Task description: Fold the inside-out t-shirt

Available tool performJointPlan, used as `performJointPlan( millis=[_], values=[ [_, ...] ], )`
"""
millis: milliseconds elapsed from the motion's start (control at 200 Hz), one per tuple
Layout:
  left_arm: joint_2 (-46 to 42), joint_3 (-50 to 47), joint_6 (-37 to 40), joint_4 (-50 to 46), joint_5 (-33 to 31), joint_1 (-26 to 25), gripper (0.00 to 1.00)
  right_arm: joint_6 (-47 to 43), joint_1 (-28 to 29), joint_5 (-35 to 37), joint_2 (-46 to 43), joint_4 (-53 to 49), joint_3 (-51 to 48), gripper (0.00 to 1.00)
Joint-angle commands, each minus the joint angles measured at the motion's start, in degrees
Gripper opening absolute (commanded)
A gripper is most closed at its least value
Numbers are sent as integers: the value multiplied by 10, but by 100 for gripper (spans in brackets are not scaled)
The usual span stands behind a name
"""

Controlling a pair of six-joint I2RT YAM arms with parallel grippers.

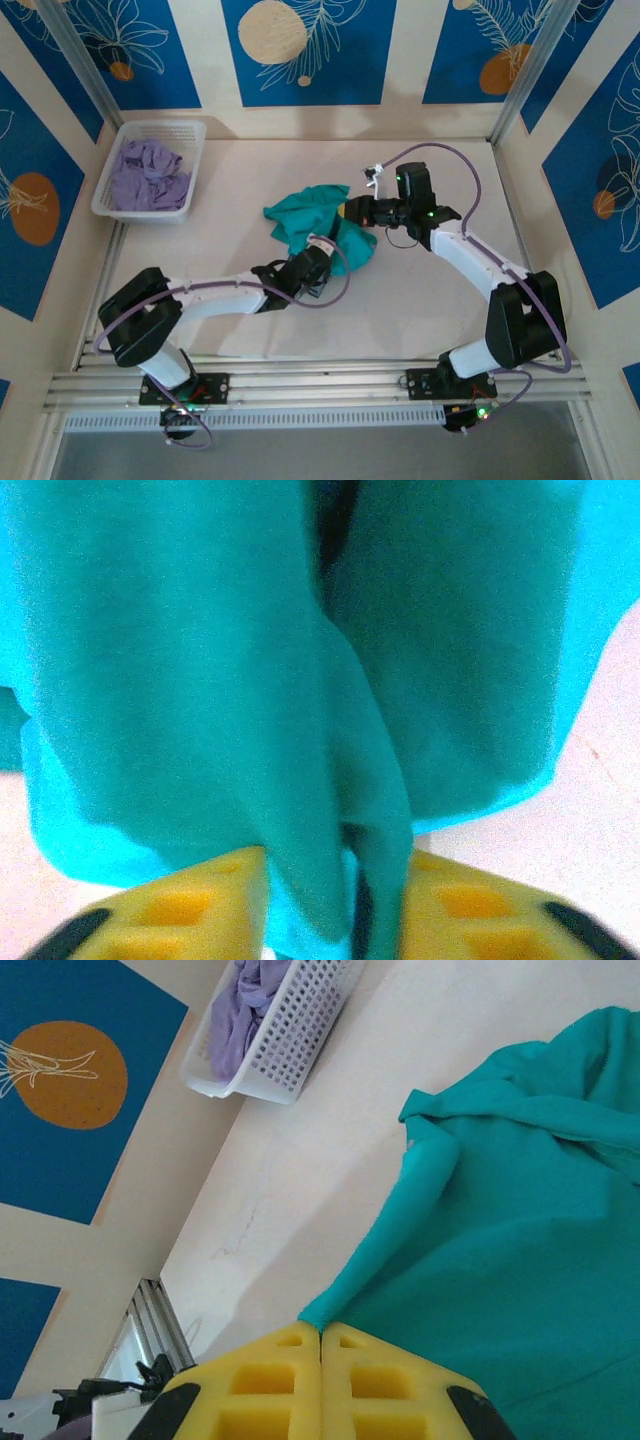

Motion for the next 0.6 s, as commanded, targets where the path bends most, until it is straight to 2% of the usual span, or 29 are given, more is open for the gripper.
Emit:
performJointPlan(
  millis=[0,35,125,270,455,595],
  values=[
    [-53,-20,30,42,22,24,8,-34,-21,-4,-47,-49,14,0],
    [-82,-33,36,51,43,32,0,-46,-28,-4,-57,-66,24,0],
    [-163,-51,44,54,126,71,0,-84,-39,-3,-80,-113,56,0],
    [-260,-28,28,6,273,164,0,-133,-45,5,-116,-156,103,0],
    [-304,30,27,-59,392,244,0,-171,-47,32,-151,-194,150,0],
    [-318,36,-3,-46,465,294,0,-183,-46,79,-167,-208,147,0]
  ],
)
